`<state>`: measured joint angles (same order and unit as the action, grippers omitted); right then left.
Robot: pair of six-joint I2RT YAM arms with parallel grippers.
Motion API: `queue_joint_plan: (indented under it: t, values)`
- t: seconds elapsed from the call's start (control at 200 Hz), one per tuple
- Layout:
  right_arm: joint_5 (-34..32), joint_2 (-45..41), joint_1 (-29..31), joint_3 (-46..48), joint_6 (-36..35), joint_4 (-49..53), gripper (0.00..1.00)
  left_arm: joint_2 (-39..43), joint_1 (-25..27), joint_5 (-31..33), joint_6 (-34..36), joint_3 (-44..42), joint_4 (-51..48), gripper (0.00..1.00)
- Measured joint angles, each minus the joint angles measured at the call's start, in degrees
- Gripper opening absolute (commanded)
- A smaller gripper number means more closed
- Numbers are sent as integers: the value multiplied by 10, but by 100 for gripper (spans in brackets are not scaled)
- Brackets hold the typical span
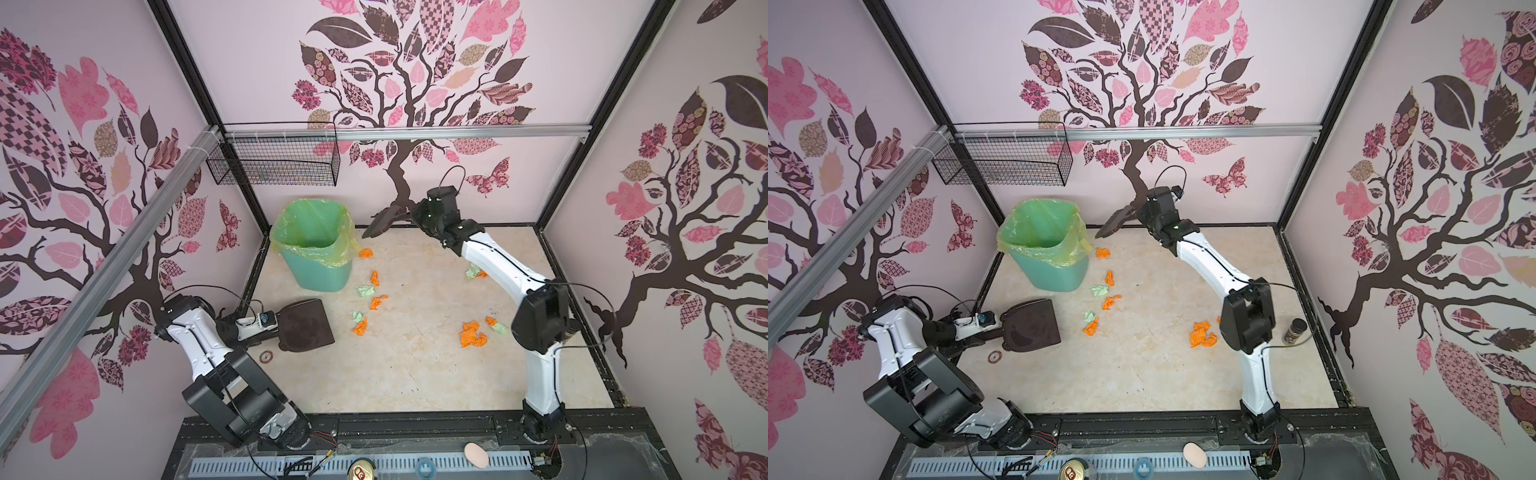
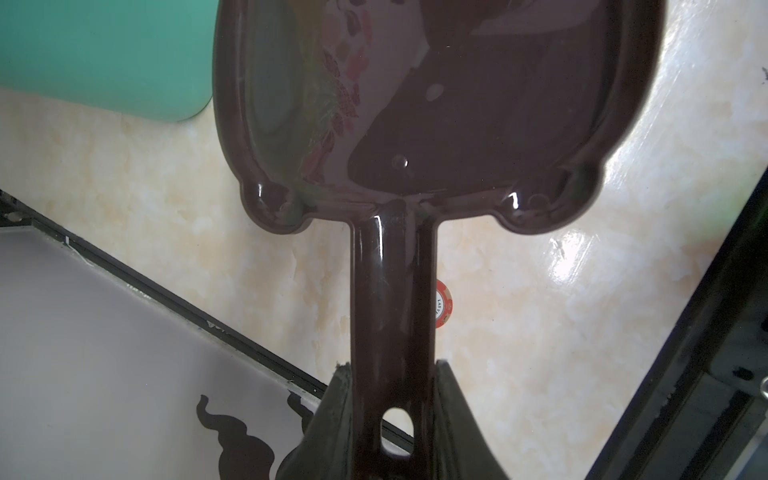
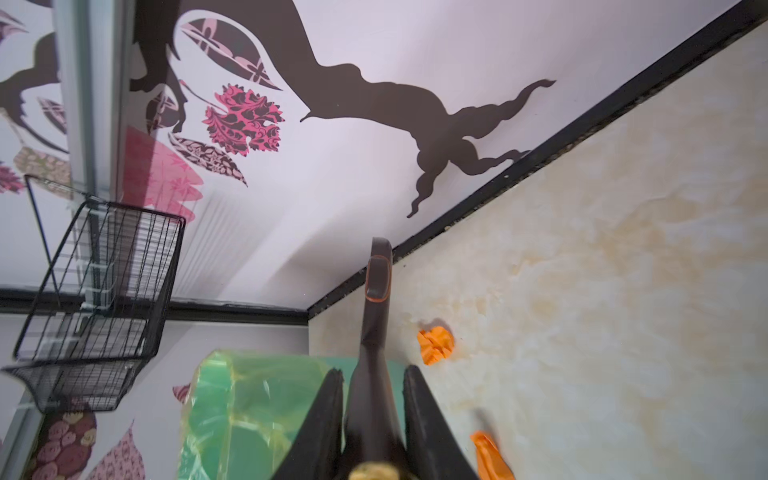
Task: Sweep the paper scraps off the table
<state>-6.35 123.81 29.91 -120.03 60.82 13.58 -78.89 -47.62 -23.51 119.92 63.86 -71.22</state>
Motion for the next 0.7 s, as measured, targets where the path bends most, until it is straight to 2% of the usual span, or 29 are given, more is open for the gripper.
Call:
queue_joint_plan:
  t: [0.155, 0.255, 0.385, 0.48, 0.7]
  values:
    - [-19, 177, 8, -213, 59, 61, 0, 3, -1, 0, 0, -1, -4, 11]
    - [-28, 223, 10, -251, 81, 91, 0, 3, -3, -1, 0, -1, -5, 11]
    - [-27, 229, 14, -206, 87, 102, 0, 3, -5, -1, 0, -1, -4, 11]
    - [-23, 221, 19, -152, 86, 55, 0, 3, -5, -1, 0, -1, -4, 11]
    - [-36, 94, 36, 51, 47, -25, 0, 3, -5, -2, 0, -1, -4, 11]
